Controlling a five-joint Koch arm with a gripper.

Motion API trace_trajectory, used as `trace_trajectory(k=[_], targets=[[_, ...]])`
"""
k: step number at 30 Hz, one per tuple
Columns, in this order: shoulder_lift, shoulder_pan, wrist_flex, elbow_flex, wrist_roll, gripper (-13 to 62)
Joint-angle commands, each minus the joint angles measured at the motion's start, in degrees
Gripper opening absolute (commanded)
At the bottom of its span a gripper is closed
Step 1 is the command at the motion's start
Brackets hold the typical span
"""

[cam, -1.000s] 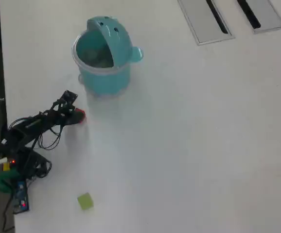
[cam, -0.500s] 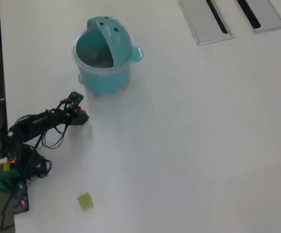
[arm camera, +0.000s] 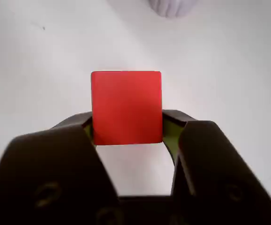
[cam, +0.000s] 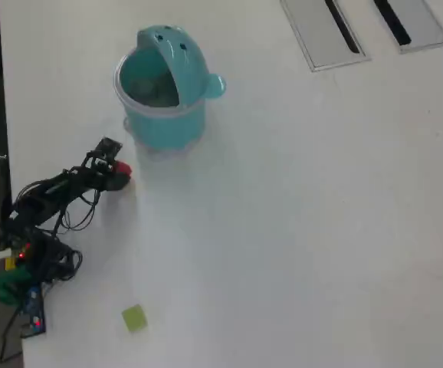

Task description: Grasp RGB lego blocks and put them in the bin one by one.

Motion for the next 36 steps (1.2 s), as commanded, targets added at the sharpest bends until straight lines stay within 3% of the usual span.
trace_trajectory(k=[1, 17, 36], targets=[[4.22, -0.7, 2.72, -8.7, -0.26, 14.7], [10.99, -3.87, 15.91, -36.91, 0.62, 14.7], [-9.14, -3.16, 21.45, -71.37, 2.11, 14.7]])
